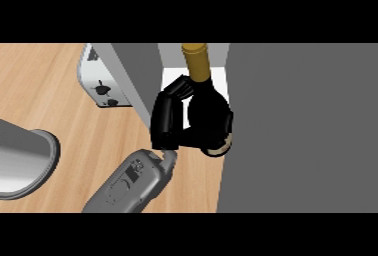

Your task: Pick up the wine, place it into the cabinet and close the cabinet

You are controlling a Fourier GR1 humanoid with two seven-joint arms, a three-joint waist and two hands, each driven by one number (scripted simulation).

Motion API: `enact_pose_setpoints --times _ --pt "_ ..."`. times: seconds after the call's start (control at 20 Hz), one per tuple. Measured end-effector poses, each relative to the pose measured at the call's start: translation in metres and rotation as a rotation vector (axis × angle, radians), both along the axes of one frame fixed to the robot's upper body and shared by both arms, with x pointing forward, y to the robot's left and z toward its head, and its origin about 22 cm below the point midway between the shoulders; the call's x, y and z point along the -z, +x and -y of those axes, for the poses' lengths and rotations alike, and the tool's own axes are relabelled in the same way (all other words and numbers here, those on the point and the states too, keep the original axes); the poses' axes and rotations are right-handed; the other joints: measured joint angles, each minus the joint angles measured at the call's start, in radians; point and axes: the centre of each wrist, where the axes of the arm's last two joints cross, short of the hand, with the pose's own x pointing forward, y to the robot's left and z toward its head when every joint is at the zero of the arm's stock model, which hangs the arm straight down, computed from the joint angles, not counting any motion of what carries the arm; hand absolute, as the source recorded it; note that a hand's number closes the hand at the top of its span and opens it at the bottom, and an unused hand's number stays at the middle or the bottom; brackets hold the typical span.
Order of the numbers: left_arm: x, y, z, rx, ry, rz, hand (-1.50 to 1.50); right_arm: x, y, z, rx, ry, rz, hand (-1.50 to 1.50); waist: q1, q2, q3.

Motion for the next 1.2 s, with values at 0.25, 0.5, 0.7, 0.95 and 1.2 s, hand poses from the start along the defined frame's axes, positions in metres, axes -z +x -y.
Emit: enact_pose_setpoints --times 0.25,0.5,0.7,0.95,1.2 --pt "0.020 0.005 0.003 -0.034 0.074 0.010 1.50 -0.003 0.002 -0.006 -0.013 0.009 0.002 -1.50 -0.001 0.000 0.000" --pt "0.039 0.012 -0.006 -0.068 0.110 0.029 1.50 -0.004 0.003 -0.004 -0.002 0.012 0.005 -1.50 0.001 0.001 0.000" --pt "0.045 0.024 -0.017 -0.089 0.106 0.035 1.50 -0.003 0.003 -0.004 -0.003 0.013 0.006 -1.50 0.002 0.001 0.000" --pt "0.051 0.032 -0.021 -0.120 0.093 0.031 1.50 0.001 -0.001 -0.006 -0.016 0.022 -0.005 -1.50 -0.002 0.001 0.000" --pt "0.051 0.048 -0.028 -0.128 0.094 0.006 1.50 0.001 0.001 -0.004 -0.010 0.016 0.007 -1.50 -0.001 0.001 0.000"
